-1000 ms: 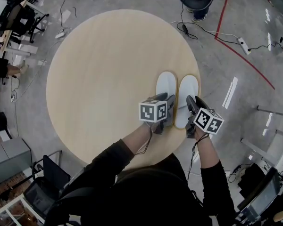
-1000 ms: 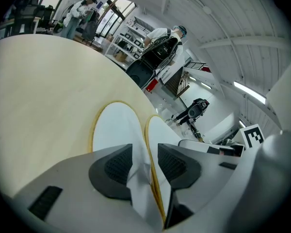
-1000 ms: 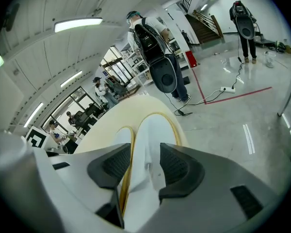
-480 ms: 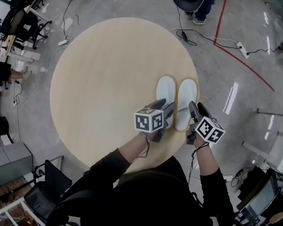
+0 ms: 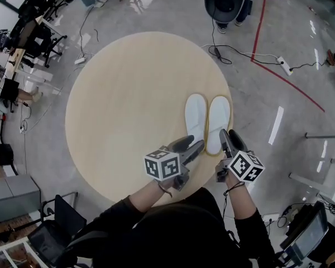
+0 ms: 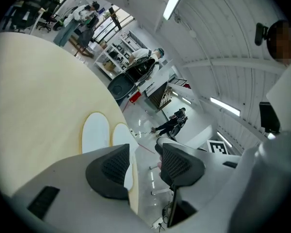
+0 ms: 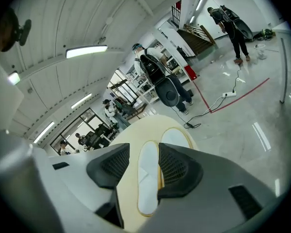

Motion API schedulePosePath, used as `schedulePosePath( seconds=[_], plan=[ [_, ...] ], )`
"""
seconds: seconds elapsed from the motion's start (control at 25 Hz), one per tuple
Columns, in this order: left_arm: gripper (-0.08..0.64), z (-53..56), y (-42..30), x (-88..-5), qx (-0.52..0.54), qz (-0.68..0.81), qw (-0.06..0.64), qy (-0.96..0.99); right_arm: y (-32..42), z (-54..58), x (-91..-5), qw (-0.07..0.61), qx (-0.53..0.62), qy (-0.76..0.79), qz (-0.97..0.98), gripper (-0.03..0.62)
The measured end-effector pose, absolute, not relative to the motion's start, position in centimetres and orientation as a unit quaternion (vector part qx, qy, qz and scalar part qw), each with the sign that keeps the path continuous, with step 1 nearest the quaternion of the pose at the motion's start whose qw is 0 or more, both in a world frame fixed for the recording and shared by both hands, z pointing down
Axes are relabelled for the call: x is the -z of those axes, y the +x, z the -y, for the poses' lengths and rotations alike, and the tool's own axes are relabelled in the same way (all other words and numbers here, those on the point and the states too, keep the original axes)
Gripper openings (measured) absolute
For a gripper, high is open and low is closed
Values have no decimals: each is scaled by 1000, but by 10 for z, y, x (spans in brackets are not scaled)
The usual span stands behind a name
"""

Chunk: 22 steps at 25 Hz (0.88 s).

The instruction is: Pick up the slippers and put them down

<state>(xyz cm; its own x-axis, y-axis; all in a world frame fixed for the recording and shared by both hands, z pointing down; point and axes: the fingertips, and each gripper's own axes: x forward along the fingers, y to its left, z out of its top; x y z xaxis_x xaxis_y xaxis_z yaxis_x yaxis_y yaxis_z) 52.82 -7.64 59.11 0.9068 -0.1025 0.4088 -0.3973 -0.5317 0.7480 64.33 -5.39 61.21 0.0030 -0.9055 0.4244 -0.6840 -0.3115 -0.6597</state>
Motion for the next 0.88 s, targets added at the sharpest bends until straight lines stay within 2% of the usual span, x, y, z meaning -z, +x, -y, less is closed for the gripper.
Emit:
schedulePosePath(
  seconds=[0.28,0.32,0.36,0.4,0.44,0.48,0.88],
  plan=[
    [221,41,503,-534,-122,103,411,898,592,37,-564,143,386,-676,-611,133],
    [214,37,498,-528,-119,100,402,902,585,35,-556,143,378,-673,-619,110],
    [199,33,491,-523,-114,97,394,907,577,33,-548,144,369,-667,-631,56],
    [136,30,485,-517,-106,94,385,912,568,31,-539,146,359,-657,-647,14],
    [57,28,478,-512,-96,91,380,916,559,29,-531,146,349,-650,-659,14],
    [32,28,471,-506,-86,87,378,918,552,26,-524,142,341,-649,-665,14],
    [29,33,399,-468,-59,101,340,933,500,5,-461,94,249,-703,-660,15]
  ],
)
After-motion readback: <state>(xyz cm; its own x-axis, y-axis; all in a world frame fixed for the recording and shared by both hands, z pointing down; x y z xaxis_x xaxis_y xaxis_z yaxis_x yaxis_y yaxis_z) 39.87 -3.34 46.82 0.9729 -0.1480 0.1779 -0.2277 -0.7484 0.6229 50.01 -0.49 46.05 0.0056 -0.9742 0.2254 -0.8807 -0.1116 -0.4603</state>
